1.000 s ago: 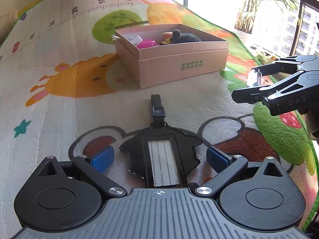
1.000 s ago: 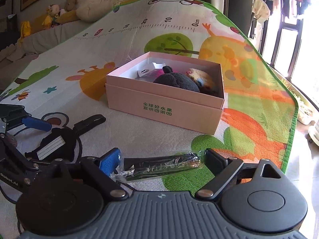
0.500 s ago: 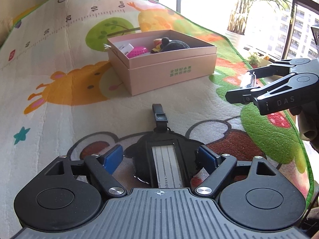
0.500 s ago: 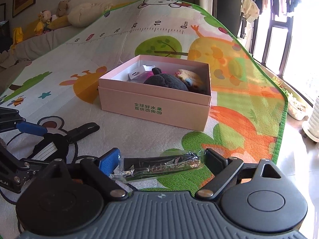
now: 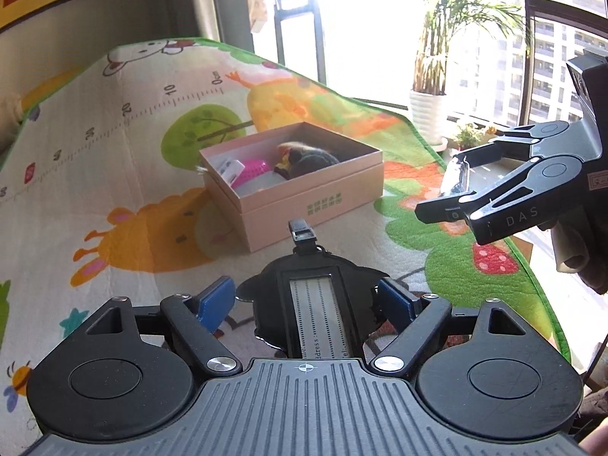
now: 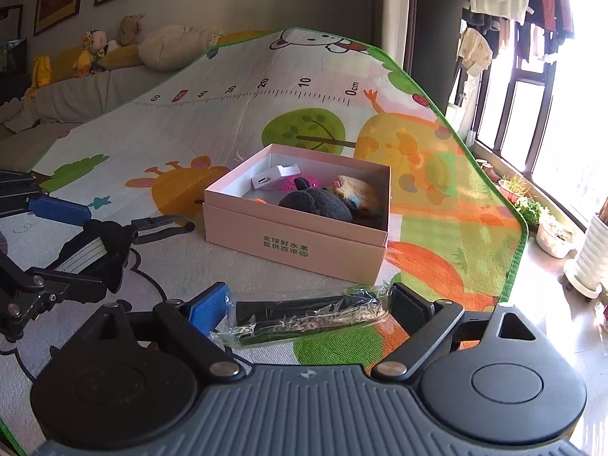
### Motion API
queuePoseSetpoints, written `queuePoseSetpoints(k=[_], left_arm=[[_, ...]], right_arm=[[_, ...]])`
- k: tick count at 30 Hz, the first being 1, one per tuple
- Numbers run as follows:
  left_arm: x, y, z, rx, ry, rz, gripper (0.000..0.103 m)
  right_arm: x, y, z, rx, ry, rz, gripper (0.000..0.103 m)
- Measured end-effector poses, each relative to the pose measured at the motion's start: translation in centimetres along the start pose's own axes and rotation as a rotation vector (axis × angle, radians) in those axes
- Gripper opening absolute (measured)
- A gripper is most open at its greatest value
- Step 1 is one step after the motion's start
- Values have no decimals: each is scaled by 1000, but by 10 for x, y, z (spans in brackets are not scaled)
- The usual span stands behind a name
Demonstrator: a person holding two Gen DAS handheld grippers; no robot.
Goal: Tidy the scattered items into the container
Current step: 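Carry the luggage tag into the pink box with the left tool while the right tool carries the bundle in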
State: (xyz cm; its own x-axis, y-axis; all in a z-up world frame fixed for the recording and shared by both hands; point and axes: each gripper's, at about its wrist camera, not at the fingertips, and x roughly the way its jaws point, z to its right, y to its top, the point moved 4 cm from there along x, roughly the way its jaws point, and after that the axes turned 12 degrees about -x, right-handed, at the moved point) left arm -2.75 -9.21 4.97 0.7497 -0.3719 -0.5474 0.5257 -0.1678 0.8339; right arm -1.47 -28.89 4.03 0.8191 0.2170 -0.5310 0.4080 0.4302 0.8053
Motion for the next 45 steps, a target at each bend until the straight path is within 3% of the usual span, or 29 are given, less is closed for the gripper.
queuePoseSetpoints(k=[5,10,17,21,24,26,28,31,37,41,45], left_arm=[[4,32,-1,30,-9,96,87],[27,65,-6,12,-30,130,87],[80,112,-18,-56,-79,189,87],[127,129,-18,-76,-106,170,87],[150,129,-26,-112,-141,124,96],[148,123,-35,-135,-144,117,96],[144,115,-46,-137,-127,104,97],[136,99,-59,-133,-106,69,97],[137,72,-68,-132,-57,-13,98],[141,63,-68,-149,-66,-46,99],[139,59,-63,-170,-97,-66,99]], right_arm=[[-5,9,9,29,11,1,91],[-3,25,30,81,-8,9,91],[18,65,82,202,-13,60,91],[52,92,111,292,15,72,91],[81,111,126,358,46,73,91],[105,123,129,379,63,59,92],[131,131,129,383,74,37,102],[164,137,124,375,58,-11,102],[178,115,118,396,43,-76,102],[183,86,125,448,17,-155,102],[188,61,133,550,49,-212,103]])
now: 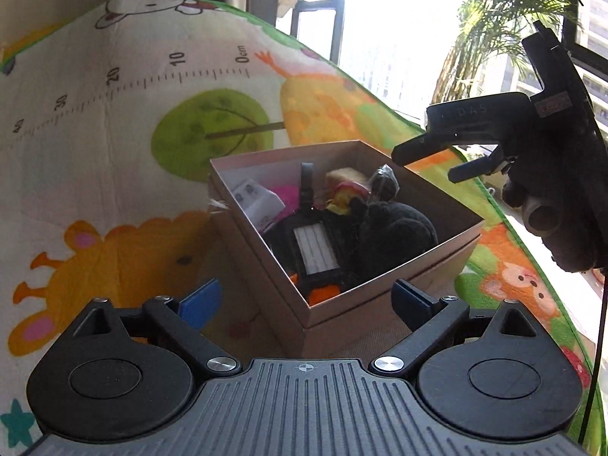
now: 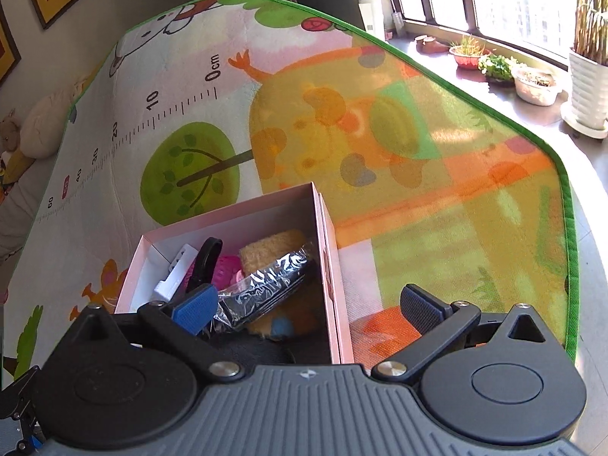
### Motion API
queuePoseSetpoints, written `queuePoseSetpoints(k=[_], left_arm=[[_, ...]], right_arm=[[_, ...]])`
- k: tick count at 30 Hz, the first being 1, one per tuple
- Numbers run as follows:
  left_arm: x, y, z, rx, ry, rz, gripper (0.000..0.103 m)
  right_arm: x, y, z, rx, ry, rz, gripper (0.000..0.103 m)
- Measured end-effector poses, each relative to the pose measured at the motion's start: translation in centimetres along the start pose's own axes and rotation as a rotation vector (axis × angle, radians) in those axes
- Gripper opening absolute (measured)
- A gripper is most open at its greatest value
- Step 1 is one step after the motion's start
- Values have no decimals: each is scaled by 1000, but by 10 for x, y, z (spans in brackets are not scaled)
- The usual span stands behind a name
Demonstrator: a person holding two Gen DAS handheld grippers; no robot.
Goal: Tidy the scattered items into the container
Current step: 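Carry the luggage tag into the pink box with the left tool while the right tool carries the bundle in, then open both tools to release the tag and bundle into the box, then withdraw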
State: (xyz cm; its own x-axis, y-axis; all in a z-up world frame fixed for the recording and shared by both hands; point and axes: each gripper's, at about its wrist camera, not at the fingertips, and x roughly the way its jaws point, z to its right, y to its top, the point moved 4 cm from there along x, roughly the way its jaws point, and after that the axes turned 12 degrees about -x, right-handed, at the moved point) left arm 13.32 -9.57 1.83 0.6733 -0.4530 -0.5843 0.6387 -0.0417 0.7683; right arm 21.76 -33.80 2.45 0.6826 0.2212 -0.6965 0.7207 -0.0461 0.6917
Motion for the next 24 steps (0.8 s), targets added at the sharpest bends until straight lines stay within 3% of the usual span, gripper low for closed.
queuePoseSetpoints(k=[4,6,8,10,20,24], left_arm=[[4,-4,4,-30,-44,-25,100],[7,-8,6,-45,-82,-45,100],[6,-12,9,-48,-120,-51,101],[4,-13,8,-36,-89,-40,101],[-25,-9,-53,-120,57,14,101],[-35,-8,-66,-149,84,24,101]], right_arm=[[15,-16,1,66,73,-73,103],[19,-22,-10,52,130,-91,103],[17,-24,-26,-2,118,-90,103],[18,-24,-40,-46,101,-97,103],[45,-13,-116,-92,220,-89,103],[54,-11,-136,-118,228,-82,103]])
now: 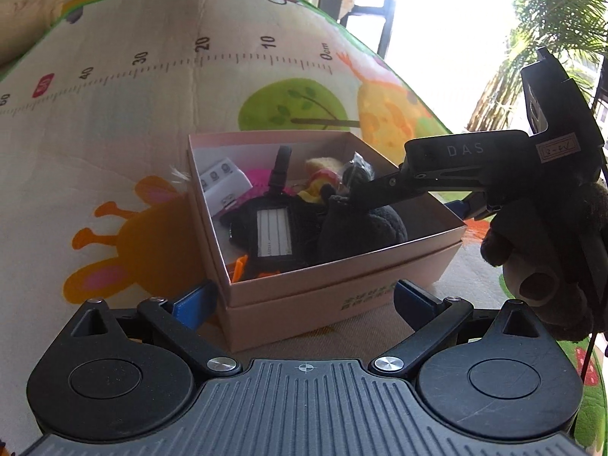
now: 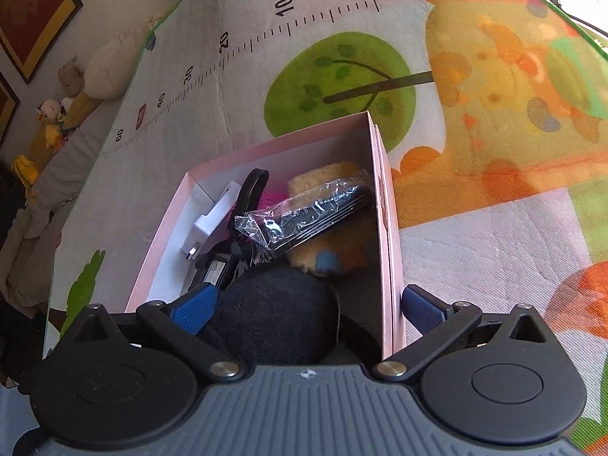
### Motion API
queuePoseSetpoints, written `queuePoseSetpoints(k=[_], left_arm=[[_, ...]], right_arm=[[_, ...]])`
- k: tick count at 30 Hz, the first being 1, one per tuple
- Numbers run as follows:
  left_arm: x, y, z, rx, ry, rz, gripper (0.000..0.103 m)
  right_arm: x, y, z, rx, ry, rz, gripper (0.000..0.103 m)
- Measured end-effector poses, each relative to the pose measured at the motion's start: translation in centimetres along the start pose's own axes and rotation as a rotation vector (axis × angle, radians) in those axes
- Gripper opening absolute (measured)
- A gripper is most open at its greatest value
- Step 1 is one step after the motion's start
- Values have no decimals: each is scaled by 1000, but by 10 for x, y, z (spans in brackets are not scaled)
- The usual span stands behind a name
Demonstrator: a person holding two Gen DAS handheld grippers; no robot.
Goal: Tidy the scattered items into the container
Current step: 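Open both tools to release the tag and bundle into the box, then withdraw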
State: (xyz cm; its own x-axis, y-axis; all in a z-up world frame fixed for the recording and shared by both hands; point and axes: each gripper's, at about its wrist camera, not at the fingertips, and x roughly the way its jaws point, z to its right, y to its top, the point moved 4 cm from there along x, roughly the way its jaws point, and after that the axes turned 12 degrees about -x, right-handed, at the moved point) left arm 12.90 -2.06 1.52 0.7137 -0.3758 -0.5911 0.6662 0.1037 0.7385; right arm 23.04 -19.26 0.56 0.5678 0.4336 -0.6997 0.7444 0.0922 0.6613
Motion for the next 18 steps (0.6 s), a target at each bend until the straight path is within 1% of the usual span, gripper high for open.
queuePoseSetpoints(k=[4,6,7,8,10,11,12,13,15,18], left_arm=[[-3,-1,-1,4,5,6,101],[-3,-2,-1,6,7,11,102],[-4,-3,-1,9,6,17,102],[-7,-5,-1,11,7,25,102],[-15,-10,-1,6,14,48,103],[-20,-13,-1,1,23,65,103],[-24,-17,0,-1,47,83,103],[-28,-22,2,-2,85,104,103],[-32,-31,4,-2,152,121,103],[-27,-44,4,-11,202,97,103]], right_arm=[[4,2,-2,0,2,2,103],[1,1,1,0,20,11,103],[-4,1,3,-1,31,27,103],[-11,0,4,7,25,51,103],[-31,-5,7,15,-12,113,103],[-44,-10,6,-1,-31,146,103],[-54,-17,3,-29,-48,161,103],[-62,-24,-1,-63,-75,164,103],[-68,-47,-11,-134,-165,154,103],[-55,-84,-23,-207,-288,93,103]])
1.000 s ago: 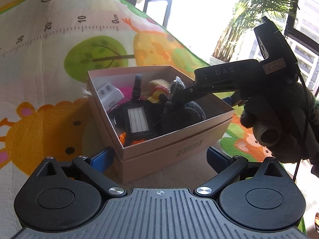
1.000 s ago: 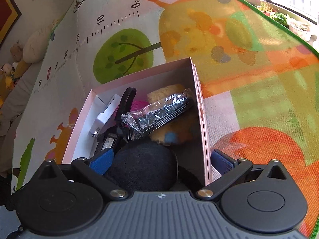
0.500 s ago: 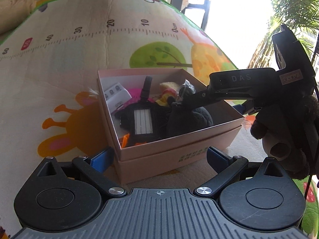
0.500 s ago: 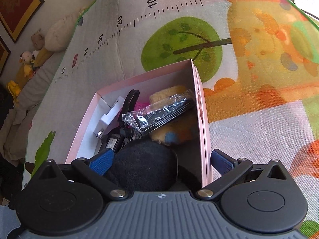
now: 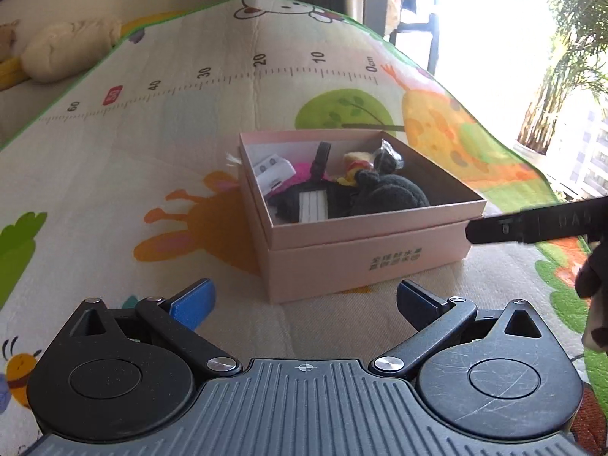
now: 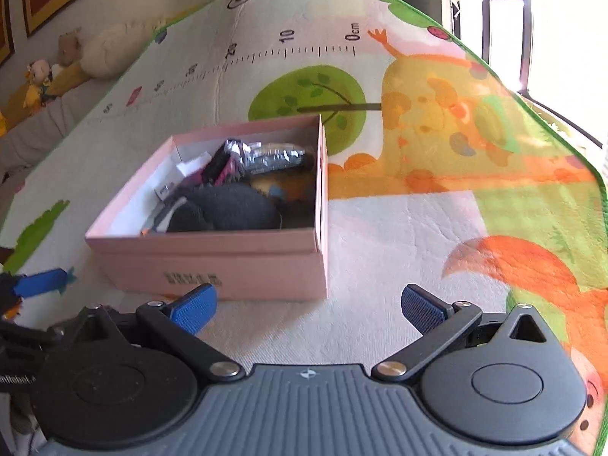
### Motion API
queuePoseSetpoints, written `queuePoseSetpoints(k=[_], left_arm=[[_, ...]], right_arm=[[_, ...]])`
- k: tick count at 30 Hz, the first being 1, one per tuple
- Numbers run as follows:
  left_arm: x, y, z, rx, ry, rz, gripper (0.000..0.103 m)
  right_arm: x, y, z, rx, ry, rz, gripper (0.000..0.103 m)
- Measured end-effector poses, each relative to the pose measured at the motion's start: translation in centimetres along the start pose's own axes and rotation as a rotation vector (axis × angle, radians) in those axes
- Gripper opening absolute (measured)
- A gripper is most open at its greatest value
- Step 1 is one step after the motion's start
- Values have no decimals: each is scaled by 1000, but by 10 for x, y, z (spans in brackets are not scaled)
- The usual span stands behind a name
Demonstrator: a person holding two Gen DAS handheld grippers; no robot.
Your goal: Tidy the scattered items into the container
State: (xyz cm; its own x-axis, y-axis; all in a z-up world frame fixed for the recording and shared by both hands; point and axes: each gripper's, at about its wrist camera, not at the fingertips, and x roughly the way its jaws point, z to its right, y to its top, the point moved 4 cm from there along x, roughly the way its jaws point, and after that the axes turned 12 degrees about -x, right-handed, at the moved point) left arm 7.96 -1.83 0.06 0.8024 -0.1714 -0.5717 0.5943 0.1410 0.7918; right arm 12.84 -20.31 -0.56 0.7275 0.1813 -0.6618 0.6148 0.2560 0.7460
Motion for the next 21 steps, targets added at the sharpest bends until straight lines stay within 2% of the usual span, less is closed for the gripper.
queuePoseSetpoints(k=[3,6,8,11,14,21], left_arm=[[9,-11,1,-11,56,-25,103],[22,-19,-3,-15,125,-63,103],[24,-18,-6,-38,147,-56,103],[24,-19,-7,-43,156,-53,103],[24,-19,-7,-43,156,-54,103],[25,-19,-6,-41,157,-54,103]], right_arm=[[14,-24,-20,-71,-52,-62,103],[14,-25,-20,-67,-95,-26,103],[21,-22,-14,-48,-111,-28,103],[23,-22,-6,22,-92,-9,103],[22,-24,-13,7,-124,-2,103],[19,-26,-16,4,-125,14,103]])
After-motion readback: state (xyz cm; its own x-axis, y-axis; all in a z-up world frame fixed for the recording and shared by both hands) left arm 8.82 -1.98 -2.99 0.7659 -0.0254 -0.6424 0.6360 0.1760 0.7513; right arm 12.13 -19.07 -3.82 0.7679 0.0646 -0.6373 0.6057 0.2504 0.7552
